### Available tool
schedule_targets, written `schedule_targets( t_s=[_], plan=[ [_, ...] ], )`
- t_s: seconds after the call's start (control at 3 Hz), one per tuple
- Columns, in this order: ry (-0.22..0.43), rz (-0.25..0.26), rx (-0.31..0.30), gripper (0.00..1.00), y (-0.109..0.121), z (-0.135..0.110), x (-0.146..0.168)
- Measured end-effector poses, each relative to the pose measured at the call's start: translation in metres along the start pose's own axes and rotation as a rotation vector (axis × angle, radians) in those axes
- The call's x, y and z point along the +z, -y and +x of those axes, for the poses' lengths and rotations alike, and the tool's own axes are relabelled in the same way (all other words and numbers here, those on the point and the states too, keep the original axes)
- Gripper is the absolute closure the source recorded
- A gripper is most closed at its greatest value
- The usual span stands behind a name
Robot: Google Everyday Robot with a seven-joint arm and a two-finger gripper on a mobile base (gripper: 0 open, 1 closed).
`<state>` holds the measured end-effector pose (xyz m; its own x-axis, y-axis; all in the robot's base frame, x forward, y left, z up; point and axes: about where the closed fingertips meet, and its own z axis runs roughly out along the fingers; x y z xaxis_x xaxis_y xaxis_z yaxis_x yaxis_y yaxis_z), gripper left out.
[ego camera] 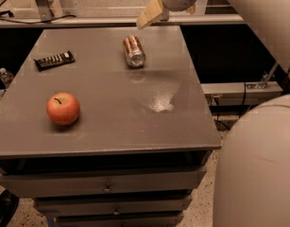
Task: Place orange can upright
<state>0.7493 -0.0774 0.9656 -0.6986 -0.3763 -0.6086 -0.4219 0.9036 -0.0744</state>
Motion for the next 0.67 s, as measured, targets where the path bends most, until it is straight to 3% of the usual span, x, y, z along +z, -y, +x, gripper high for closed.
schedule_targets(
  t_s=[0.33, 0.67],
  plan=[
    [-0.044, 0.046, 0.117, 0.0, -0.0008, -0.0111, 0.0207],
    [-0.046, 0.046, 0.143, 0.0, -0.0018, -0.0117, 0.0228]
  ],
)
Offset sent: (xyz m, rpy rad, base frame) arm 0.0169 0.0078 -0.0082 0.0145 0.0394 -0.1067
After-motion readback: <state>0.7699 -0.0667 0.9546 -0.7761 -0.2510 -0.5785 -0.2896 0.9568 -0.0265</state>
